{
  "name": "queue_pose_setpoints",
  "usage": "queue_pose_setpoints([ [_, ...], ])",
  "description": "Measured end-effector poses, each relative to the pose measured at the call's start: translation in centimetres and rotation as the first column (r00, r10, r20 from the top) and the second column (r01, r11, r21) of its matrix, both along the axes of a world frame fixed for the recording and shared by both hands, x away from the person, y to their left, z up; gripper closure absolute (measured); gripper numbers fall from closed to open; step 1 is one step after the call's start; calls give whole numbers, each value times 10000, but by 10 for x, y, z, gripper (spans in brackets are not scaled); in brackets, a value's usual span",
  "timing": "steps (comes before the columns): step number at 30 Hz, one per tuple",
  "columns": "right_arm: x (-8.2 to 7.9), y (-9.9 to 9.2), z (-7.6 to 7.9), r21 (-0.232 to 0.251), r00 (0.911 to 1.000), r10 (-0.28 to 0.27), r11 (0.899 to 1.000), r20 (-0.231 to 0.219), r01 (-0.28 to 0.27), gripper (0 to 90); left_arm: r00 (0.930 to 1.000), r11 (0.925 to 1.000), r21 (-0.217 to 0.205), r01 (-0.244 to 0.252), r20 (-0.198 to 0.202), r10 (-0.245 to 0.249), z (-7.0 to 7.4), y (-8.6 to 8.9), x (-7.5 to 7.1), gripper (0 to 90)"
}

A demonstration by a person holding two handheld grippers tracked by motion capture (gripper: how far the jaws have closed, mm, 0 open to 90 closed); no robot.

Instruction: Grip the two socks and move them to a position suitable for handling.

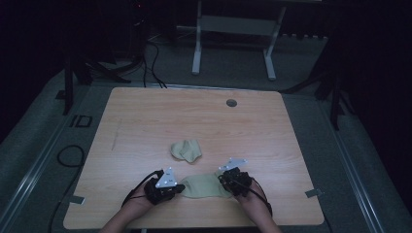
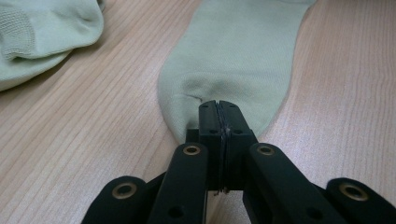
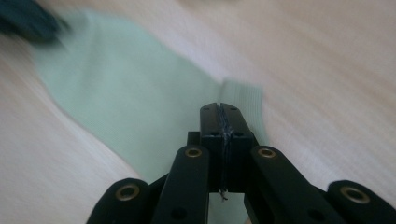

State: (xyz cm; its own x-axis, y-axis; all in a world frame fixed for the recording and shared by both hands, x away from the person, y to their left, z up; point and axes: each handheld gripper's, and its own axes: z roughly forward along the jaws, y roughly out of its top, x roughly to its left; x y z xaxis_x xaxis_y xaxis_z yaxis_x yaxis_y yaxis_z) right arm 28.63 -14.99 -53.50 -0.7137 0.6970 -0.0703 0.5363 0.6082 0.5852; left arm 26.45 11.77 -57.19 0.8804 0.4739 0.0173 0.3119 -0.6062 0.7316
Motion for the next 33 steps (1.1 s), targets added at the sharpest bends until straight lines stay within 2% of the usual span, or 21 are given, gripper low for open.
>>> queue_pose_setpoints([
  [3, 3, -5, -13, -354, 9995, -129, 9993, -291, 119, 891, 9999, 9999, 53, 116, -14, -116, 1, -4, 3, 884],
  [4, 4, -8, -14, -188, 9994, -183, 9997, -299, 178, 890, 9999, 9999, 44, 133, -25, -133, 1, -6, 4, 884],
  [7, 4, -12, -13, -282, 9991, -276, 9992, -313, 267, 890, 9999, 9999, 37, 141, -37, -141, 1, -8, 5, 883],
  [8, 6, -20, -13, -133, 9977, -490, 9987, -475, 484, 890, 9997, 9997, 112, 226, 13, -226, 1, -18, 10, 883],
  [17, 2, -51, -12, 26, 9920, -1064, 9943, -672, 1069, 884, 9983, 9983, 71, 582, -70, -582, 2, -45, 21, 883],
  [20, 0, -62, -12, 175, 9909, -1106, 9935, -772, 1123, 883, 9978, 9977, 110, 669, -27, -669, 2, -54, 21, 884],
  [25, -3, -77, -12, 146, 9866, -1420, 9895, -809, 1436, 881, 9954, 9953, 163, 960, -13, -960, 3, -70, 20, 883],
  [31, -8, -89, -11, 167, 9834, -1578, 9870, -893, 1599, 878, 9944, 9944, 25, 1053, -123, -1053, 2, -76, 21, 883],
  [33, -9, -95, -11, 198, 9821, -1629, 9860, -949, 1654, 866, 9936, 9940, -145, 1088, -301, -1092, 2, -78, 23, 883],
])
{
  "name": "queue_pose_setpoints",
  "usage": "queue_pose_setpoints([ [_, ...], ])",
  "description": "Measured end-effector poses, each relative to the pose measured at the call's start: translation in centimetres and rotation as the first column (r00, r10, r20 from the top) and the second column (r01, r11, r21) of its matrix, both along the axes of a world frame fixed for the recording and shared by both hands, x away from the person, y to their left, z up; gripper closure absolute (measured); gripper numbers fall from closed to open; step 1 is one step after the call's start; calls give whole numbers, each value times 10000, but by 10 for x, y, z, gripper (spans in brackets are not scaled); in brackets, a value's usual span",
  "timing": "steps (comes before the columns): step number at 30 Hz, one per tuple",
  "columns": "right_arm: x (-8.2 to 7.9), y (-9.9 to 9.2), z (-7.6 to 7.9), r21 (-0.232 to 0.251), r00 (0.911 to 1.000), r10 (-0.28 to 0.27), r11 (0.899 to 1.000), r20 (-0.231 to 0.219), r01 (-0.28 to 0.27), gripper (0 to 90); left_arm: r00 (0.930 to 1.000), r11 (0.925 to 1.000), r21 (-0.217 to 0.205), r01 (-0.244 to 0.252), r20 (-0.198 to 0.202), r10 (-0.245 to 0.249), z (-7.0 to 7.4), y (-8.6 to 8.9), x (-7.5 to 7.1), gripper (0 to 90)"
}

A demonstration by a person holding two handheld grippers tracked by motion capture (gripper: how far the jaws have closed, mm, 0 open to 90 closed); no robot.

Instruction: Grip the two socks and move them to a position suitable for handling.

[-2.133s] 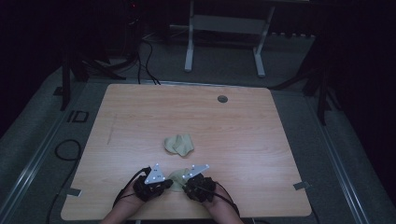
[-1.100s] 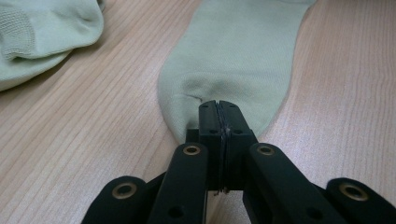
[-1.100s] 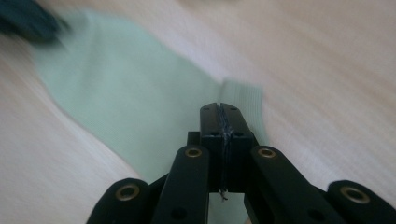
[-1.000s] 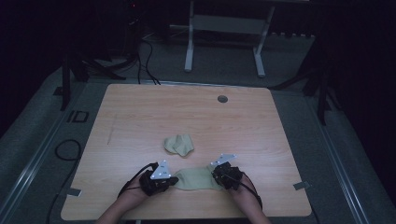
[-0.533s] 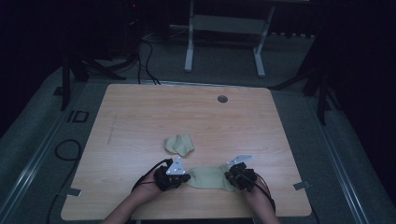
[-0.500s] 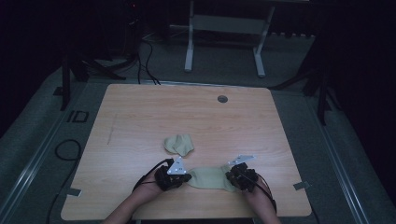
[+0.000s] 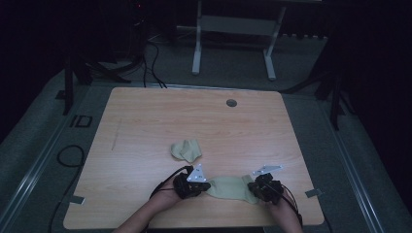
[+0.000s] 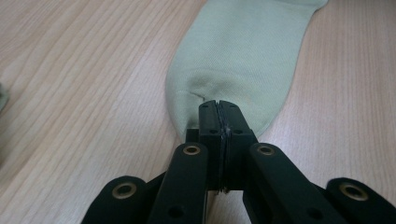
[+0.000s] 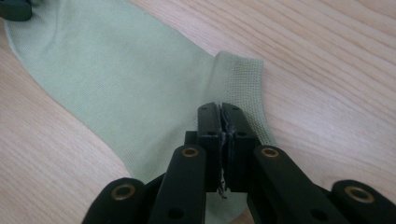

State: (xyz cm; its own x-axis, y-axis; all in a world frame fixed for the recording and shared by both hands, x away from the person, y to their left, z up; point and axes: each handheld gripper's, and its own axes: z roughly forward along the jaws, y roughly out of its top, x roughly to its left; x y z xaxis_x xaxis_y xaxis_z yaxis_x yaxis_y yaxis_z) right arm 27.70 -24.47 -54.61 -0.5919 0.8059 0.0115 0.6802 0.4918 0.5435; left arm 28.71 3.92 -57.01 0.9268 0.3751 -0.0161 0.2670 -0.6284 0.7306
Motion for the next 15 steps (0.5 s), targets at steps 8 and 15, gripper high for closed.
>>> queue_pose_setpoints([
  [8, 1, -4, 0, 120, 10000, -26, 9999, -96, 27, 859, 10000, 10000, 45, 53, 5, -53, 0, -1, -3, 882],
  [15, 2, -3, 1, 72, 9999, 22, 10000, -118, -21, 838, 10000, 10000, -15, 31, -87, -32, 0, -1, -3, 873],
])
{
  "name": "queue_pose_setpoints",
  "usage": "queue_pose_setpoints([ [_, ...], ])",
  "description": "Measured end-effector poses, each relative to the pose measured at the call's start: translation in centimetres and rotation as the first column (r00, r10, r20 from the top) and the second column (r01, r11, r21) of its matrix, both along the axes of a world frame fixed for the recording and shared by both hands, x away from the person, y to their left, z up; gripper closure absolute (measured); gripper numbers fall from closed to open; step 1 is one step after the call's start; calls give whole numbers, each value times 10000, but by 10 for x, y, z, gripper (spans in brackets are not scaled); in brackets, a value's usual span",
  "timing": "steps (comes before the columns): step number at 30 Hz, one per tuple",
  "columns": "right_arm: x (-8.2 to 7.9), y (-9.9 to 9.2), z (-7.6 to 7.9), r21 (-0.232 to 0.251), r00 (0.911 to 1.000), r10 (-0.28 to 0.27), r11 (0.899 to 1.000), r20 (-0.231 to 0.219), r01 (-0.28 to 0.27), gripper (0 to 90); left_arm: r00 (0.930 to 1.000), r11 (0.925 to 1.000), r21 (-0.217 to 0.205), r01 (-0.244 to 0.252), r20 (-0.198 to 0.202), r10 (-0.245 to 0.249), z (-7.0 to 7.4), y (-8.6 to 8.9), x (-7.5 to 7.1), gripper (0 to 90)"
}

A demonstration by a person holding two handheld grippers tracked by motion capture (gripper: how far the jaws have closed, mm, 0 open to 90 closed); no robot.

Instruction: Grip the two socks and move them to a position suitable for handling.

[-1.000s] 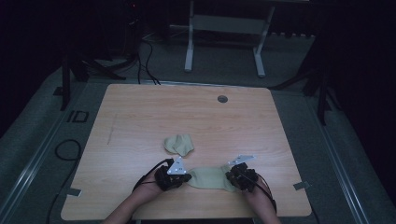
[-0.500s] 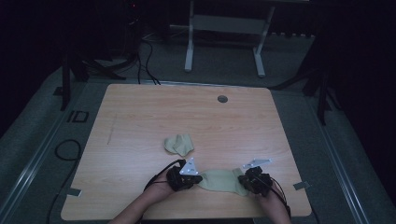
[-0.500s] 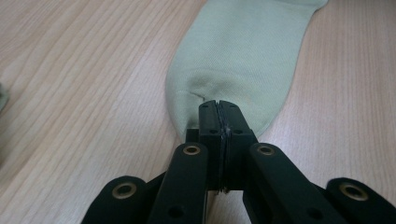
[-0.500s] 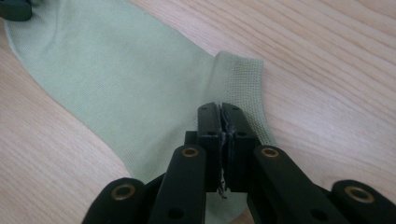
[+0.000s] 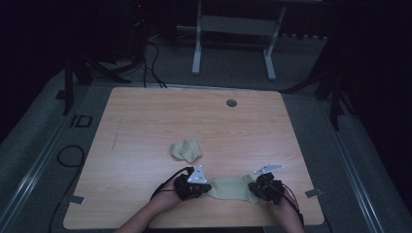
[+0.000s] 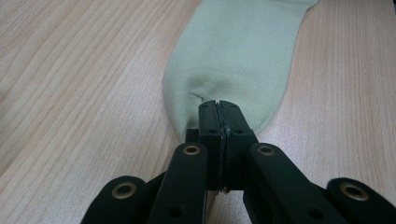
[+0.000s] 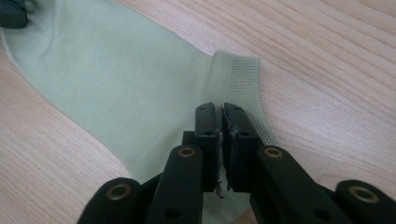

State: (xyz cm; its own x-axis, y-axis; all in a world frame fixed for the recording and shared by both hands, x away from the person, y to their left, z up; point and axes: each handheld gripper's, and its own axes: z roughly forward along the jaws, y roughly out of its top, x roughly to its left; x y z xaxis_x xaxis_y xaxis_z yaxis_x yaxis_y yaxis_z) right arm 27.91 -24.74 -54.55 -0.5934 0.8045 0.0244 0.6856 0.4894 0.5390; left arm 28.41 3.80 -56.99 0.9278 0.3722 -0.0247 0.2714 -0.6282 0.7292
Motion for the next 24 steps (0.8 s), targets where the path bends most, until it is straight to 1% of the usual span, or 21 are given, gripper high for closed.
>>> queue_pose_setpoints([
  [1, 0, 0, 0, 53, 10000, 75, 10000, -7, -75, 838, 10000, 10000, 0, 0, 0, 0, 0, 0, 0, 873],
  [2, 1, 1, 1, 118, 9997, 233, 9997, 40, -233, 811, 9999, 9999, -85, 125, -97, -126, 1, -1, -2, 761],
  [4, 1, 1, 3, 276, 9998, 180, 9995, 70, -182, 783, 9997, 9997, 49, 238, -111, -237, 3, -3, -4, 675],
  [5, 2, 1, 6, 379, 9997, 202, 9991, 101, -206, 749, 9997, 9998, -23, 197, -172, -197, 4, -3, -5, 607],
  [7, 4, 3, 13, 401, 9994, 215, 9989, 274, -226, 697, 10000, 10000, -6, 5, -76, -5, 9, 0, -5, 524],
  [8, 6, 5, 17, 412, 9991, 254, 9988, 347, -268, 674, 9999, 9998, -151, -127, -96, 126, 11, 3, -5, 488],
  [9, 8, 7, 21, 358, 9986, 350, 9987, 408, -364, 639, 9996, 9994, -248, -257, -101, 255, 14, 6, -5, 470],
  [11, 13, 12, 28, 302, 9971, 540, 9980, 532, -557, 596, 9983, 9976, -380, -580, 5, 581, 17, 14, -5, 433],
  [12, 16, 16, 32, 282, 9967, 582, 9978, 569, -599, 572, 9975, 9966, -429, -705, -15, 705, 18, 19, -5, 421],
  [15, 26, 27, 39, 172, 9940, 866, 9960, 666, -879, 511, 9940, 9922, -603, -1093, -127, 1088, 19, 34, -5, 420],
  [16, 29, 31, 41, 149, 9929, 951, 9952, 716, -964, 501, 9926, 9912, -546, -1209, -160, 1202, 18, 38, -5, 419],
  [17, 33, 36, 43, 147, 9928, 973, 9950, 692, -986, 493, 9926, 9912, -546, -1209, -160, 1202, 18, 38, -5, 416],
  [18, 39, 42, 44, 22, 9915, 1101, 9939, 687, -1106, 481, 9903, 9895, -432, -1382, -208, 1374, 16, 46, -4, 402],
  [19, 42, 46, 45, -88, 9904, 1182, 9930, 712, -1178, 481, 9892, 9889, -341, -1447, -280, 1438, 14, 49, -4, 402],
  [20, 46, 51, 46, -187, 9897, 1258, 9920, 683, -1248, 475, 9882, 9880, -378, -1500, -358, 1487, 13, 52, -3, 402],
  [21, 50, 56, 46, -253, 9896, 1300, 9914, 622, -1286, 465, 9864, 9861, -497, -1586, -521, 1560, 13, 56, -3, 402],
  [24, 62, 71, 46, -544, 9865, 1594, 9861, 365, -1573, 443, 9846, 9845, -538, -1672, -602, 1639, 13, 64, -4, 403],
])
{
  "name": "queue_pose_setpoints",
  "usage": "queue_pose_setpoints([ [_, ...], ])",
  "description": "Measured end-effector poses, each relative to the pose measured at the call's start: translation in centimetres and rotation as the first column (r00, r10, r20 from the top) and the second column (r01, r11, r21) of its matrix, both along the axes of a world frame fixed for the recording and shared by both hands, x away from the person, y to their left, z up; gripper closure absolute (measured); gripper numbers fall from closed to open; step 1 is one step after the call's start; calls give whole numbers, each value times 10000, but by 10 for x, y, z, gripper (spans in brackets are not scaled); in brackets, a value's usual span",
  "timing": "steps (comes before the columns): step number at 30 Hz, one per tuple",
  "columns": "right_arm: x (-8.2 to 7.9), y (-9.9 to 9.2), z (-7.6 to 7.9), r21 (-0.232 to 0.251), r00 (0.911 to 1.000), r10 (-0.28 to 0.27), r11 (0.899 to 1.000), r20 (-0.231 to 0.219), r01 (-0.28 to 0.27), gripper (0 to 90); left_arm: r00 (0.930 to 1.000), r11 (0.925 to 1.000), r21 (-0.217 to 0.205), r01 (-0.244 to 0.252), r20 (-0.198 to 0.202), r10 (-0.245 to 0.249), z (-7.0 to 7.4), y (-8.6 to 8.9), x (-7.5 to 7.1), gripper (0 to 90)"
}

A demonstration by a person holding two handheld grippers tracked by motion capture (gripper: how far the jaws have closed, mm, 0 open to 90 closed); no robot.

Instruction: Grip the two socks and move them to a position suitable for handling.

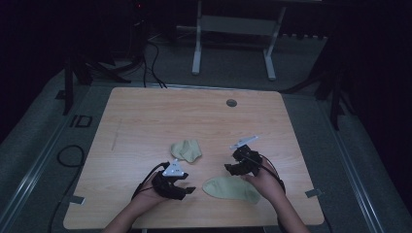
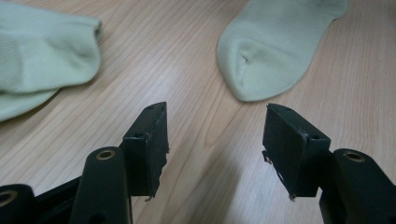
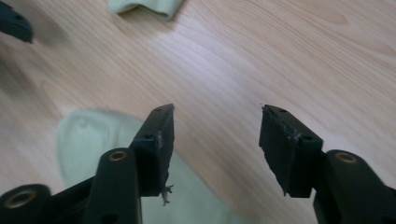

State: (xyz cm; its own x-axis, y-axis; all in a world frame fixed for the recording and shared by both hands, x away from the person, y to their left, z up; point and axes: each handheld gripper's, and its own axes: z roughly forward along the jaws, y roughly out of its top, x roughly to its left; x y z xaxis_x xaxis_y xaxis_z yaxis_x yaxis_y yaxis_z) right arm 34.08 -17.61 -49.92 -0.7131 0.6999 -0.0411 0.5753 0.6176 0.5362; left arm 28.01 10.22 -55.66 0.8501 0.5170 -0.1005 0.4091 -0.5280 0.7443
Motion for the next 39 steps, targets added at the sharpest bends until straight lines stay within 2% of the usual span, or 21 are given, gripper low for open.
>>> queue_pose_setpoints([
  [5, 18, 30, 0, -326, 9992, 371, 9988, -165, -376, 423, 9994, 9994, -116, -325, -90, 324, -1, 16, -1, 404],
  [7, 24, 44, 1, -477, 9974, 673, 9965, -238, -684, 422, 9987, 9988, -160, -456, -214, 453, -3, 22, -1, 404],
  [14, 44, 93, 2, -440, 9902, 1311, 9901, -485, -1333, 422, 9952, 9953, -337, -903, -410, 889, -8, 40, -4, 410],
  [18, 56, 121, -1, -524, 9850, 1541, 9860, -777, -1584, 407, 9931, 9930, -381, -1122, -381, 1108, -9, 46, -3, 411],
  [24, 72, 157, -9, -1177, 9810, 1613, 9777, -1079, -1737, 391, 9926, 9923, -373, -1183, -333, 1171, -10, 47, -2, 410],
  [26, 76, 165, -13, -1326, 9802, 1645, 9749, -1105, -1786, 388, 9929, 9927, -341, -1161, -304, 1150, -9, 47, -2, 410],
  [31, 85, 180, -23, -1492, 9833, 1371, 9767, -1196, -1543, 383, 9936, 9933, -341, -1102, -288, 1092, -9, 46, -3, 410],
  [34, 89, 184, -30, -1531, 9822, 1198, 9780, -1443, -1418, 386, 9937, 9933, -373, -1089, -301, 1079, -9, 46, -3, 410],
  [36, 88, 186, -36, -1796, 9799, 1205, 9724, -1593, -1487, 413, 9937, 9933, -381, -1095, -283, 1084, -9, 46, -3, 410],
  [37, 88, 186, -37, -1867, 9800, 1314, 9696, -1491, -1584, 425, 9936, 9931, -410, -1099, -300, 1087, -9, 46, -3, 410],
  [39, 88, 186, -36, -1902, 9809, 1299, 9692, -1451, -1565, 502, 9937, 9932, -385, -1095, -271, 1085, -9, 46, -3, 410],
])
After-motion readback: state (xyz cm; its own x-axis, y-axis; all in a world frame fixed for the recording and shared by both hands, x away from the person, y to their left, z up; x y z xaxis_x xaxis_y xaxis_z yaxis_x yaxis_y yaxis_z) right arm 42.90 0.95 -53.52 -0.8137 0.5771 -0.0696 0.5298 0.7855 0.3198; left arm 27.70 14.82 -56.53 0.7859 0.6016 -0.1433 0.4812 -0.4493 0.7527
